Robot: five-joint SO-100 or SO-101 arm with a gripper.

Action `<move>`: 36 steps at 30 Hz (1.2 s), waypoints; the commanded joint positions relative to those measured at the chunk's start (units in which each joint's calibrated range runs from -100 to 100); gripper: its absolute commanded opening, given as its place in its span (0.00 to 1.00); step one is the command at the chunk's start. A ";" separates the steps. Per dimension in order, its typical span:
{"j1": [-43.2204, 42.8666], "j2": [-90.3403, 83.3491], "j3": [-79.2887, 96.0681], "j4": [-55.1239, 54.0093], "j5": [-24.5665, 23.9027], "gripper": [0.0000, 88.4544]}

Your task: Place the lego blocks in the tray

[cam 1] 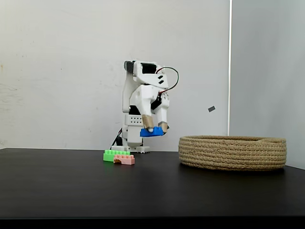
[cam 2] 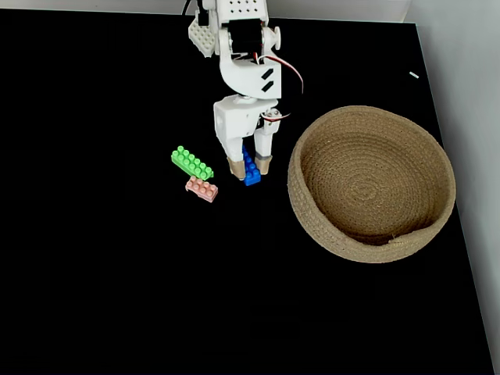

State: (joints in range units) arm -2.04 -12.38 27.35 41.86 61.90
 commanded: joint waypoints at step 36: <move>-17.42 -5.76 -5.51 -1.08 -8.06 0.44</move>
State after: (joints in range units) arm -21.42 -13.66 22.32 38.53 53.31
